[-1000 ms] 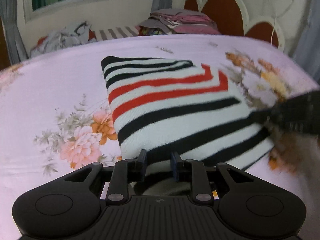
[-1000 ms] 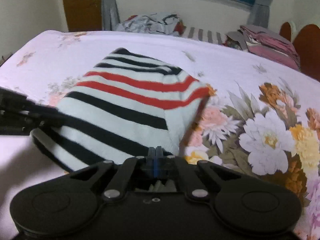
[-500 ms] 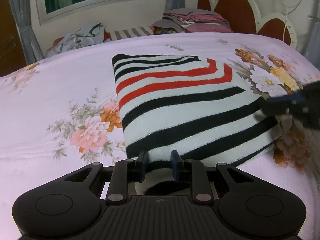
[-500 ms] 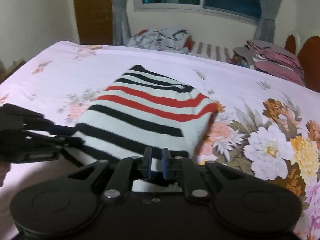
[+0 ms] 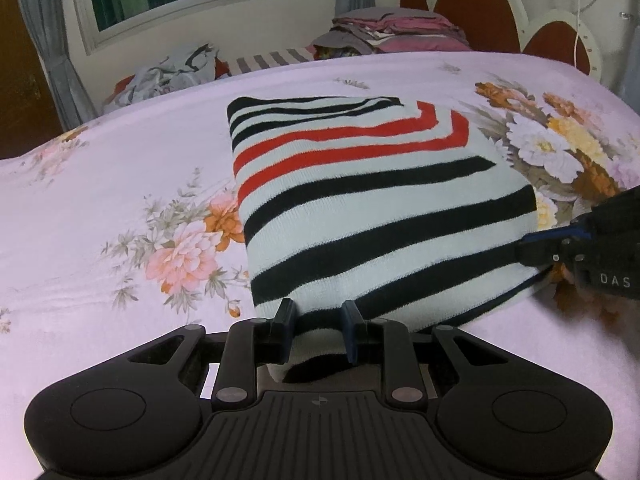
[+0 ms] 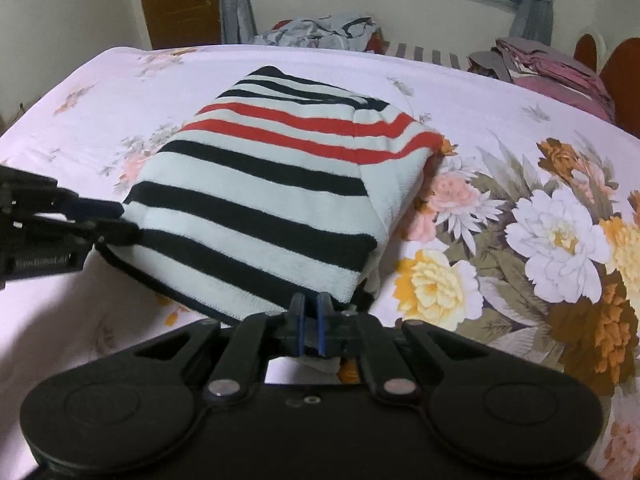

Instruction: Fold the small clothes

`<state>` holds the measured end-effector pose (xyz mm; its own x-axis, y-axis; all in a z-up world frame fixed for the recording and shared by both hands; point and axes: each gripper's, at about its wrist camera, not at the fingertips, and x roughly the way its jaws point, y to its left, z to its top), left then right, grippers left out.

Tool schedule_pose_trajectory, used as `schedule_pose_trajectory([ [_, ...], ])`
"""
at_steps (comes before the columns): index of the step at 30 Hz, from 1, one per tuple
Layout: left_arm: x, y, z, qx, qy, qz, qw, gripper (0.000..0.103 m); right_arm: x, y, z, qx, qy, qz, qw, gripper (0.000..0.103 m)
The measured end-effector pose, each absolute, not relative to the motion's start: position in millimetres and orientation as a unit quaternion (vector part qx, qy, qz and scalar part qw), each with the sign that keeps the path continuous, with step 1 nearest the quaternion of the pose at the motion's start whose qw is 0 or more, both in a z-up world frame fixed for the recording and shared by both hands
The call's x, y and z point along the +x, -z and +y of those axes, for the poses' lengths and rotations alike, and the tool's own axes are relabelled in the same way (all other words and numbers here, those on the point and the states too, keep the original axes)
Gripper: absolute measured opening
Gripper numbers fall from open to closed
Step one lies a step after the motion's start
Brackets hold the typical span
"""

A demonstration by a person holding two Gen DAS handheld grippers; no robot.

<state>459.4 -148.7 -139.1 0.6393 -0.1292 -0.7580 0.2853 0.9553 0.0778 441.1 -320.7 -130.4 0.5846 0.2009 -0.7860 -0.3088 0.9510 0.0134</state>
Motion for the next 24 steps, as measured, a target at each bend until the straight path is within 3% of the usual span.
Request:
schedule_pose_trajectory([
  [5, 459, 130, -151, 0.103, 0.108, 0.409, 0.9, 0.024, 441, 125, -321, -0.067, -0.15, 0.438, 0.884, 0.004],
  [7, 456, 116, -147, 0.098, 0.088, 0.383, 0.914, 0.026, 438, 113, -328, -0.04, -0.157, 0.429, 0.889, 0.013],
  [8, 456, 109, -145, 0.093, 0.082, 0.372, 0.92, 0.051, 435, 106, -332, -0.027, -0.157, 0.417, 0.895, 0.024],
  [9, 456, 105, -142, 0.091, 0.078, 0.364, 0.924, 0.083, 433, 100, -338, -0.014, -0.152, 0.405, 0.902, 0.038],
  [11, 460, 100, -137, 0.083, 0.072, 0.344, 0.933, 0.089, 435, 92, -348, 0.013, -0.154, 0.392, 0.907, 0.046],
  [16, 485, 103, -134, 0.065, 0.089, 0.364, 0.925, 0.089, 457, 90, -375, 0.087, -0.134, 0.391, 0.907, 0.043],
  [23, 523, 121, -146, 0.054, 0.077, 0.393, 0.915, 0.089, 499, 110, -387, 0.138, -0.116, 0.407, 0.895, 0.019],
  [24, 527, 126, -146, 0.053, 0.076, 0.404, 0.91, 0.089, 505, 115, -386, 0.144, -0.127, 0.414, 0.89, 0.011],
])
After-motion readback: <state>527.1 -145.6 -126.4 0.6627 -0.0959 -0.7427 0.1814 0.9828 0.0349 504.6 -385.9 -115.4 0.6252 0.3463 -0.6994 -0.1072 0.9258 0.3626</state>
